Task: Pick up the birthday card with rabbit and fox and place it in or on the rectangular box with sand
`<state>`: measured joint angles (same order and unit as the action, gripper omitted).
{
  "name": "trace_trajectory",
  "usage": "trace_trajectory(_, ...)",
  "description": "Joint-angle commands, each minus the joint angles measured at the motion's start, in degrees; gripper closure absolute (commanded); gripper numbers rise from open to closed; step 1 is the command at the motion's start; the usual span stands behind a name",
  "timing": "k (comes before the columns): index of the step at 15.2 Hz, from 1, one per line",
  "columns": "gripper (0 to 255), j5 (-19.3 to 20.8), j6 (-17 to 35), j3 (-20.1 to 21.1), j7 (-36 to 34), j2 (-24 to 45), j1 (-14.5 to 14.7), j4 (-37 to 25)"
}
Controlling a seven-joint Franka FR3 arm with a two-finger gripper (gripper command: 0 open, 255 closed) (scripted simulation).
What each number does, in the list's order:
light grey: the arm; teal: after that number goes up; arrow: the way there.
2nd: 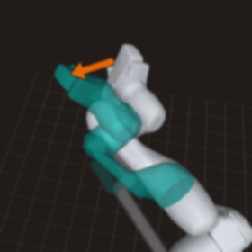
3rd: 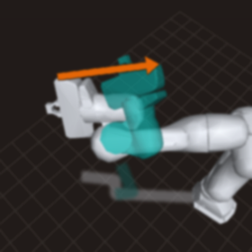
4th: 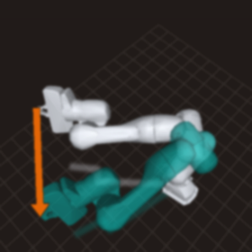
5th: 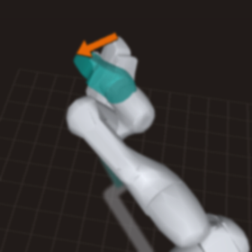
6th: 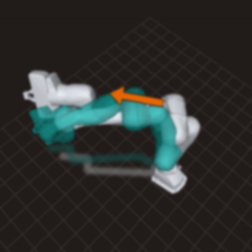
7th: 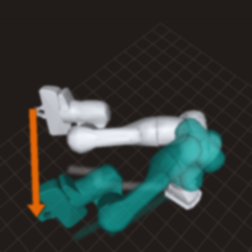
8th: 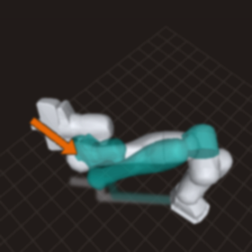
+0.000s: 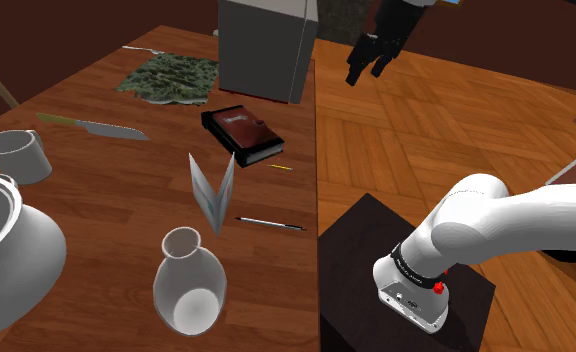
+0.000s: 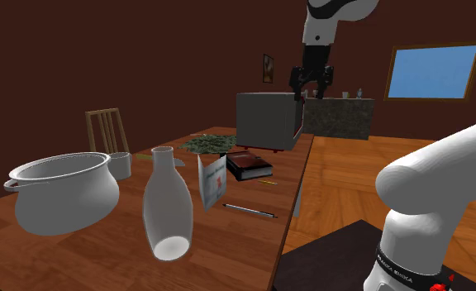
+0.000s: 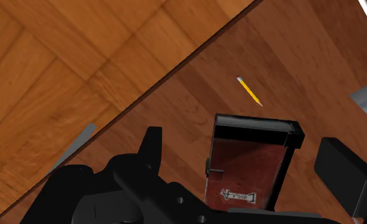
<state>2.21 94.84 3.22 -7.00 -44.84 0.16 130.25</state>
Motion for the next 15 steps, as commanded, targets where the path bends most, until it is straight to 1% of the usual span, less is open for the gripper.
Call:
trace_trajectory(1,0,0.0,0.0,0.0,0.0,0.0,0.0,0.0)
trace_trajectory(8,0,-5.0,4.3,7.6,-9.9,4.9,1.8,2.2)
trace_trajectory(15,0,-8.9,9.4,15.3,-19.6,13.0,3.1,1.3)
